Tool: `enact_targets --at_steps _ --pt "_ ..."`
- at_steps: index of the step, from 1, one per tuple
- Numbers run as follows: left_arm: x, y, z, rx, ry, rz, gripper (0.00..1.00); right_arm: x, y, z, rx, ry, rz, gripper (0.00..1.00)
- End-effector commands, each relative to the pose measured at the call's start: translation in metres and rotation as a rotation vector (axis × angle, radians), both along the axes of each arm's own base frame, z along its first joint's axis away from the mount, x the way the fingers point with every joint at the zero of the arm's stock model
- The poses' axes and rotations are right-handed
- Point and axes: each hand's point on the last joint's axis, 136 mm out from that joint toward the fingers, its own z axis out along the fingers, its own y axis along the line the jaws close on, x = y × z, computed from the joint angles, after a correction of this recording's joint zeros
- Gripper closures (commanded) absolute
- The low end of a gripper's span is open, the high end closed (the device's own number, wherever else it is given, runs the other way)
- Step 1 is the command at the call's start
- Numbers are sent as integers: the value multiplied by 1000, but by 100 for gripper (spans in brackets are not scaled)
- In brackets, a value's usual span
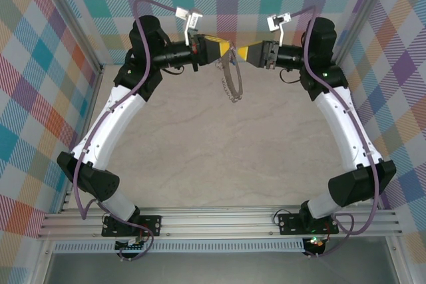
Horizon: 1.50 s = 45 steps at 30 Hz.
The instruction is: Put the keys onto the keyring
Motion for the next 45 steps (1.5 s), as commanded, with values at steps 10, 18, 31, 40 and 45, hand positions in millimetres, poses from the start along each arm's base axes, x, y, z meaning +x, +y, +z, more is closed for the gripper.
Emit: enact_targets --at_steps 10,18,31,40,45 --pt "-15 2 31 -54 -84 -30 100 -18 16 16 25 -47 100 54" --pt "-14 0 28 -49 -71 -37 100 -29 15 26 44 -62 117 65" --pt "-15 0 27 -49 -67 -40 100 -34 14 32 61 -65 130 100" --pt "-17 1 31 -54 -79 -39 100 -36 11 18 30 -37 104 60" --pt "-19 2 32 -54 -78 -45 100 -34 4 27 41 -58 77 52"
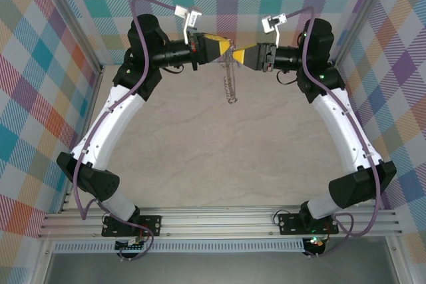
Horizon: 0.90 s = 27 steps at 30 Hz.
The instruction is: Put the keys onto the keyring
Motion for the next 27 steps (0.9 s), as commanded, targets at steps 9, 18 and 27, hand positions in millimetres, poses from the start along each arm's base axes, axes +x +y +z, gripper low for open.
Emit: enact_targets --at_steps 9,18,27 --pt "-18 2 28 -46 -69 -49 100 -4 -7 26 25 -85 -10 52" --pt "-20 2 31 -50 -71 -53 100 1 -4 27 41 -77 14 53" --pt "-22 1 30 -49 -68 -57 100 0 -1 29 60 -69 54 69"
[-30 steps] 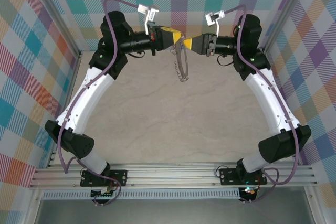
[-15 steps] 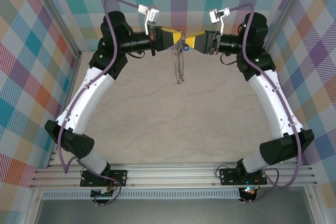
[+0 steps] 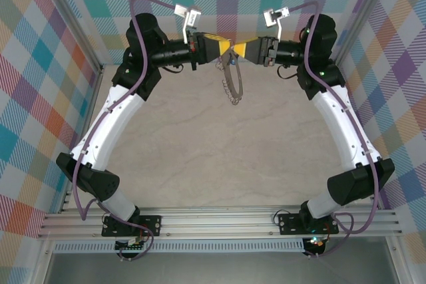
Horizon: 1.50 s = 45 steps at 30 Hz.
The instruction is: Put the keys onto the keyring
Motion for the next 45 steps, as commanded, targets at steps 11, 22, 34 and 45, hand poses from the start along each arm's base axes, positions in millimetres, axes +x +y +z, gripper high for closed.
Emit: enact_targets --at_steps 11,22,34,45 --pt "-12 4 24 -48 -77 14 100 -12 -2 -1 10 -16 53 100" --pt "-11 1 22 -53 -76 25 100 -19 22 -18 -2 29 122 100" --pt "-8 0 21 -54 -76 43 100 -13 -5 -17 -27 7 11 57" --pt "-4 0 22 -71 -90 56 100 -2 -33 21 55 -52 -89 57"
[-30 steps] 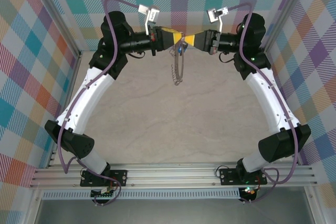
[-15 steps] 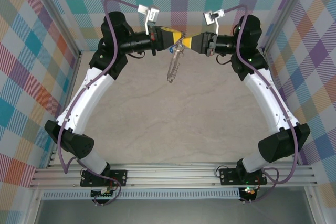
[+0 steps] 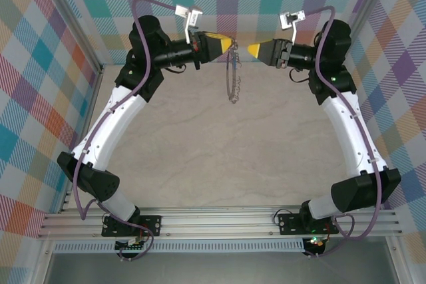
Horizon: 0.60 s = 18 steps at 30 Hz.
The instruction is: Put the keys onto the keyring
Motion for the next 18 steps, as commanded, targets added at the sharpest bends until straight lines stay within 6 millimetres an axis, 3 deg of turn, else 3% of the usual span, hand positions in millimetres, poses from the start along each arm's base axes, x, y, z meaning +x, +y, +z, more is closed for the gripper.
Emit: enact_targets --at_steps 1,7,18 --pt "-14 3 23 -52 -76 -4 100 -6 1 29 57 -64 3 57" --pt "-12 3 23 -63 -69 3 100 -1 12 38 93 -75 4 58" --pt "-12 5 23 -69 -68 16 100 -3 35 32 100 -56 64 60"
